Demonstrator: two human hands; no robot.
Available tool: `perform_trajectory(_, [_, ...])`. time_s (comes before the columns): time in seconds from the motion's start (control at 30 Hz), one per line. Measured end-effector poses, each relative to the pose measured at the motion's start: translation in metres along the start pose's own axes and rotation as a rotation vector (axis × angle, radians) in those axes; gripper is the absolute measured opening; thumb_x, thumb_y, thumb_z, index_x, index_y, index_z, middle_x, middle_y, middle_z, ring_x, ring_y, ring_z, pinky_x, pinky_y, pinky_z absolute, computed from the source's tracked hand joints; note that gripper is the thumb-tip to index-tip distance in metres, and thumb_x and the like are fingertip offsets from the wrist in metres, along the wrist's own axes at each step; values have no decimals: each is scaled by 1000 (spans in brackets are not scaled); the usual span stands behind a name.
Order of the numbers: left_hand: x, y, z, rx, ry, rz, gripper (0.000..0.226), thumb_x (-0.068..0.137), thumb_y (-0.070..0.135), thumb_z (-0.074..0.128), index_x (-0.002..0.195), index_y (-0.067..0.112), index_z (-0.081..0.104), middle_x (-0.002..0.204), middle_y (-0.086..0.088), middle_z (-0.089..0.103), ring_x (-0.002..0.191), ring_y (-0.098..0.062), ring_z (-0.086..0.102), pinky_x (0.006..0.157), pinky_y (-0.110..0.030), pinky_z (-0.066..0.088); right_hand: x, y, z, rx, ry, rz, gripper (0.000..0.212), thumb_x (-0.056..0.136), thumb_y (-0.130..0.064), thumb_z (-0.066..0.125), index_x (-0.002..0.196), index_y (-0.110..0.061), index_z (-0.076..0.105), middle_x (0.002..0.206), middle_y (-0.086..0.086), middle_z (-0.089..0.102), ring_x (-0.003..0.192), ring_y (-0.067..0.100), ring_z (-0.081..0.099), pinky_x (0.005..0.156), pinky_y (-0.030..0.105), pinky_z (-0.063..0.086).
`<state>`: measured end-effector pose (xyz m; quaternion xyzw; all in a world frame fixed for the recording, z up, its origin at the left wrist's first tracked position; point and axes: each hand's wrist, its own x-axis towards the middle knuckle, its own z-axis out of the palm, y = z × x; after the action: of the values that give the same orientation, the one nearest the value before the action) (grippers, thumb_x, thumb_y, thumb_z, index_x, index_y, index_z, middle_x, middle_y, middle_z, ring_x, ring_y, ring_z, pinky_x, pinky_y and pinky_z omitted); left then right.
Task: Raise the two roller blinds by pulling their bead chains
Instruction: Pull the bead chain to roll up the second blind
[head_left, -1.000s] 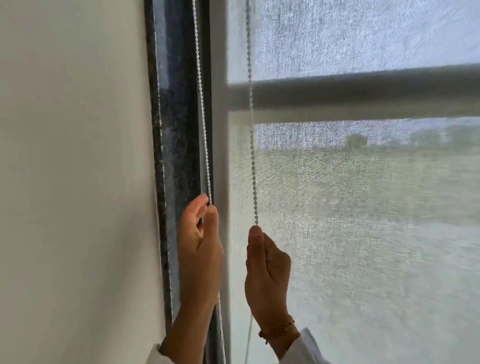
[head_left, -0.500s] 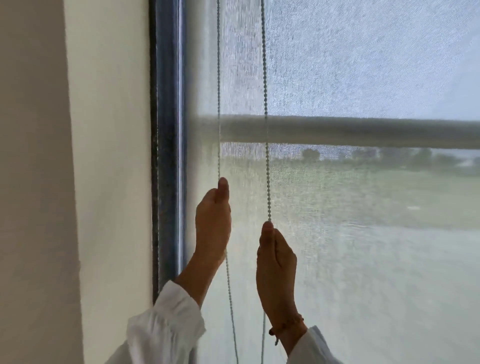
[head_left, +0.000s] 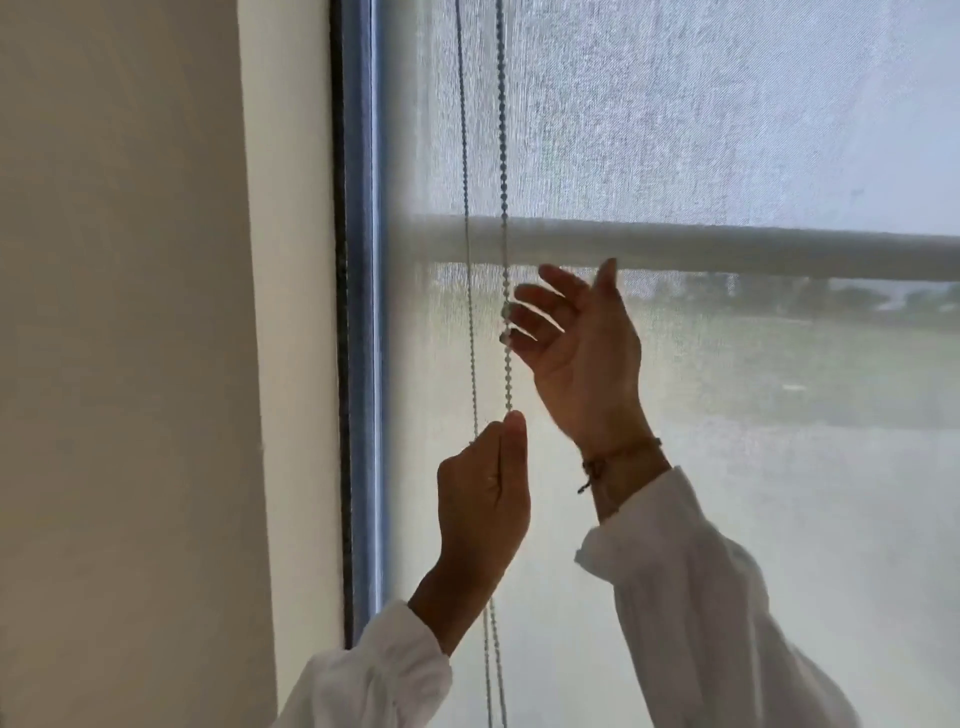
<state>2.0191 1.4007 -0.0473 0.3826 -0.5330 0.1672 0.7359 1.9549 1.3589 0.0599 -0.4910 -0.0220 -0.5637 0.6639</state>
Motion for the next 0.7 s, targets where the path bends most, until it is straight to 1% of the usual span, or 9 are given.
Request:
perform_trajectory(0.07, [-11, -3, -12, 63, -30, -9, 44, 92, 51, 35, 59, 21, 33, 56, -4, 39, 41, -15, 31, 41, -24, 21, 2, -9, 24, -98, -60, 39, 48, 95, -49, 35, 98, -7, 59, 79, 9, 65, 65, 21, 66, 58, 30, 54])
perform_trajectory(0.13, [-23, -6, -30, 100, -84, -25, 42, 93, 51, 33, 57, 28, 28, 52, -3, 36, 41, -8, 27, 43, -20, 19, 1, -12, 51, -181, -63, 45, 43, 95, -45, 40, 94, -7, 59, 74, 7, 65, 57, 17, 63, 52, 25, 51])
perform_trajectory(0.27, [-31, -8, -63, 38, -141, -85, 40, 91, 53, 35, 54, 37, 30, 41, 17, 32, 40, -3, 29, 44, -11, 19, -1, -5, 92, -261, 11, -9, 38, 95, -38, 45, 73, -10, 59, 51, -3, 49, 38, 7, 36, 38, 16, 25])
perform_trajectory(0.33, [-25, -10, -75, -14, -185, -119, 37, 91, 46, 37, 56, 34, 33, 41, 18, 37, 41, -3, 32, 46, -10, 20, -5, 6, 109, -315, 116, -164, 42, 95, -32, 48, 56, -15, 52, 39, -10, 38, 33, 5, 27, 36, 15, 21])
perform_trajectory(0.43, [-14, -13, -87, -131, -239, -272, 38, 92, 21, 42, 55, 28, 40, 42, 19, 45, 44, -4, 38, 49, -16, 28, -14, 20, 127, -496, 245, -458, 50, 94, -29, 49, 45, -24, 44, 32, -14, 36, 37, 3, 30, 48, 22, 27])
perform_trajectory(0.5, [-4, -10, -97, -206, -286, -332, 33, 89, 29, 37, 57, 24, 44, 44, 19, 47, 48, -3, 44, 52, -12, 33, -20, 25, 136, -543, 267, -570, 48, 94, -28, 49, 46, -27, 43, 32, -15, 38, 38, 3, 32, 54, 27, 29])
perform_trajectory(0.57, [12, -6, -106, -233, -331, -367, 36, 87, 44, 28, 68, 24, 52, 61, 19, 55, 63, 0, 52, 65, -9, 37, -26, 28, 140, -578, 292, -643, 46, 94, -27, 49, 49, -27, 44, 33, -15, 40, 38, 3, 34, 55, 29, 31])
perform_trajectory(0.63, [38, -1, -116, -353, -339, -451, 50, 83, 61, 21, 89, 28, 58, 92, 12, 64, 88, -3, 58, 82, -16, 41, -37, 35, 140, -616, 319, -702, 43, 93, -28, 49, 51, -28, 45, 37, -16, 43, 39, 4, 35, 53, 28, 31])
perform_trajectory(0.7, [71, 6, -124, -545, -342, -475, 57, 81, 66, 21, 104, 28, 57, 107, 9, 64, 102, -5, 59, 91, -23, 41, -50, 46, 135, -661, 340, -714, 40, 91, -33, 50, 51, -30, 46, 40, -16, 45, 39, 4, 36, 51, 28, 31])
